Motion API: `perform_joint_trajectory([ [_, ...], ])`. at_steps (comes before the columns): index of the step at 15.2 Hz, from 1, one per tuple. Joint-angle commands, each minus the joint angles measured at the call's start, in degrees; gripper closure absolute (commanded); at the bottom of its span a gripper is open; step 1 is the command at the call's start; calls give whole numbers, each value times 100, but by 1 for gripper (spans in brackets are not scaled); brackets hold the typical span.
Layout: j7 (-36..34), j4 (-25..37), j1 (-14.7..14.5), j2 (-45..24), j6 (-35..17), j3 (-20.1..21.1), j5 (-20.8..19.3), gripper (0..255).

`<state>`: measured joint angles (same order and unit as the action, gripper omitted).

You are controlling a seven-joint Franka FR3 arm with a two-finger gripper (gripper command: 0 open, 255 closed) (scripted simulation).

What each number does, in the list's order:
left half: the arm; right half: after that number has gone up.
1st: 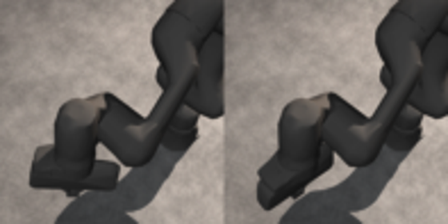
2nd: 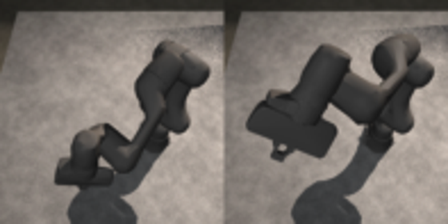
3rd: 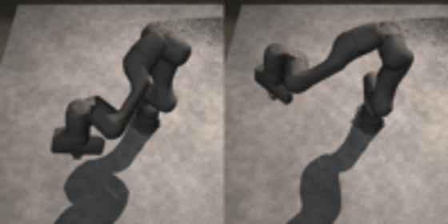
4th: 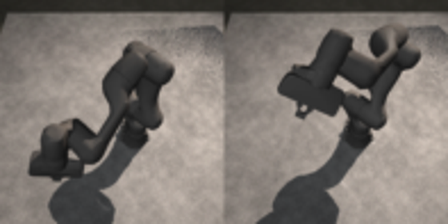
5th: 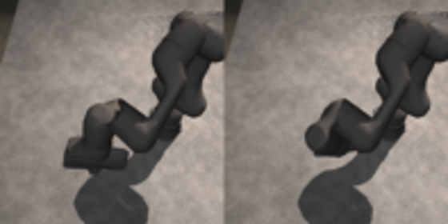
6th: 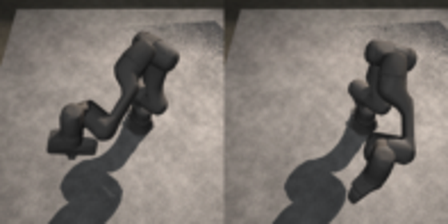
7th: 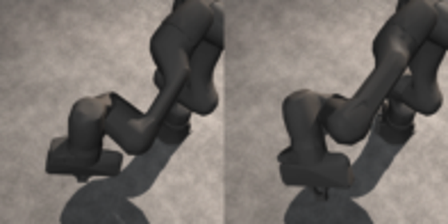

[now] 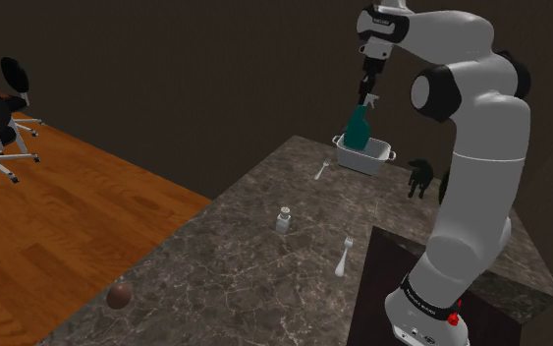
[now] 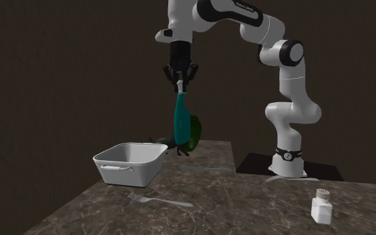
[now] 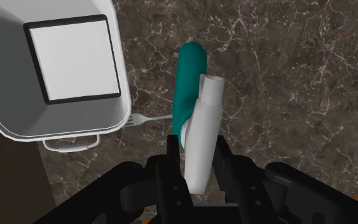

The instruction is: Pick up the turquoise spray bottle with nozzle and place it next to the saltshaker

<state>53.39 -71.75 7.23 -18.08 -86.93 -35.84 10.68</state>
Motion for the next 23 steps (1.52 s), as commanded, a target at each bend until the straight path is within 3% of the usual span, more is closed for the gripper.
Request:
perform_joint_trajectory([
  [1,-299,-328,-328,361,-30,37,-217,255],
  [12,-1865,-604,-1438,1186,342,573,-747,255],
  [23,-3282,239,-2217,1076,1053,1172,-762,255],
])
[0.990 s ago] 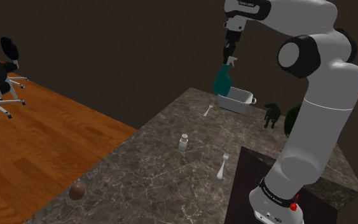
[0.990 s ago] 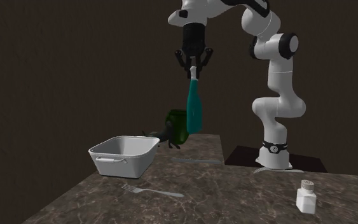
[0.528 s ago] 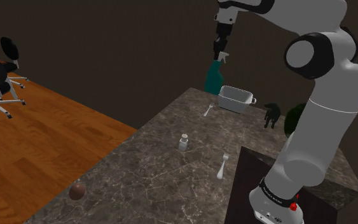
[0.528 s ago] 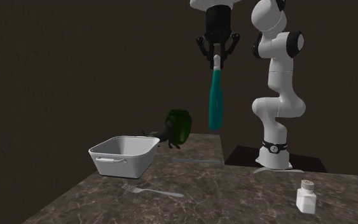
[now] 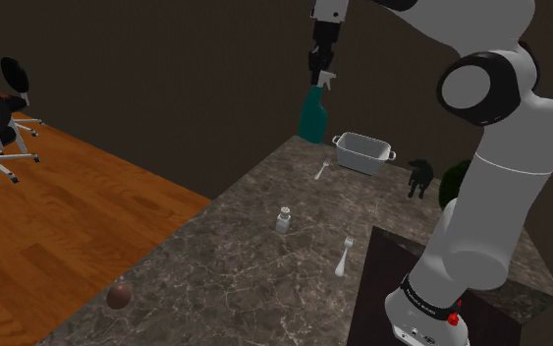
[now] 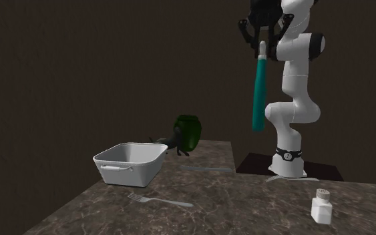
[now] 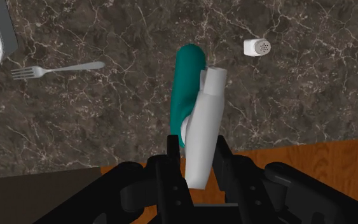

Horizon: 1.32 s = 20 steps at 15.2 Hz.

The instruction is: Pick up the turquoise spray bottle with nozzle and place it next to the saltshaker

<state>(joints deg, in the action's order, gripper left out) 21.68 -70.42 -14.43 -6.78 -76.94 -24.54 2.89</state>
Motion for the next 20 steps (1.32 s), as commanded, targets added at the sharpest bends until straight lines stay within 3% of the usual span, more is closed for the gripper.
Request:
perform_joint_trajectory([
  [1,-229,250,-110,-114,139,90,38,255],
  [6,-799,1234,-357,-598,656,299,202,255],
  [8,-1072,2004,-421,-1007,1027,388,346,255],
  [13,-1140,814,-632,-491,330,424,126,255],
  [20,-1218,-350,-770,-57,-424,467,-43,255],
])
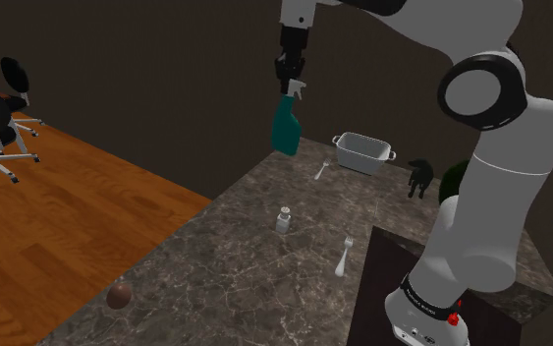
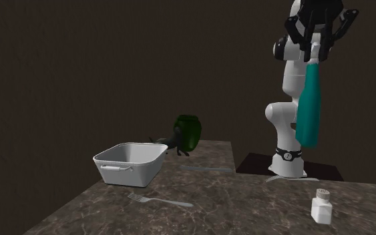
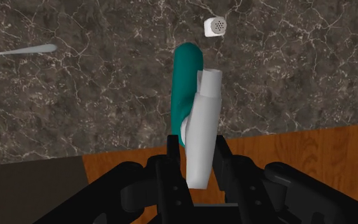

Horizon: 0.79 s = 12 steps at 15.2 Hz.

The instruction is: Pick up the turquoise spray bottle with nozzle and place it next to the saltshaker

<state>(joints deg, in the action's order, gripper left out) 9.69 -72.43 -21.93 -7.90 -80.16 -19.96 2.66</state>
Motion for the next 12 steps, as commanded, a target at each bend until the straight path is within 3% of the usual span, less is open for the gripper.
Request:
perform_joint_trajectory([
  [1,-29,-291,-33,102,-200,15,-38,255],
  [12,-103,-1596,-111,450,-1177,56,-160,255],
])
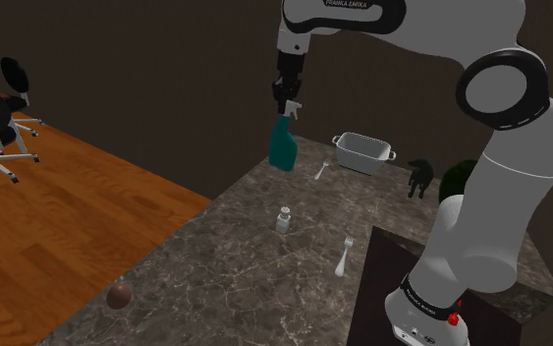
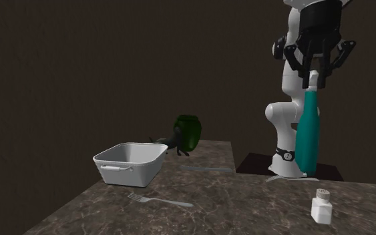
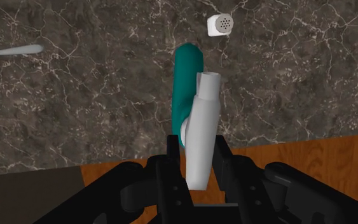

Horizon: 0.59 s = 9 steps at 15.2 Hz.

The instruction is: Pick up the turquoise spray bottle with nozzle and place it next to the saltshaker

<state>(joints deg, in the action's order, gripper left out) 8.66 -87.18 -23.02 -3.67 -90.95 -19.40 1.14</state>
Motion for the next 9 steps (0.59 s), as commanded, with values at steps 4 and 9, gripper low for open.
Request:
perform_joint_trajectory([
  [4,-14,-512,-14,94,-427,9,-31,255],
  [9,-25,-956,-23,142,-825,15,-47,255],
])
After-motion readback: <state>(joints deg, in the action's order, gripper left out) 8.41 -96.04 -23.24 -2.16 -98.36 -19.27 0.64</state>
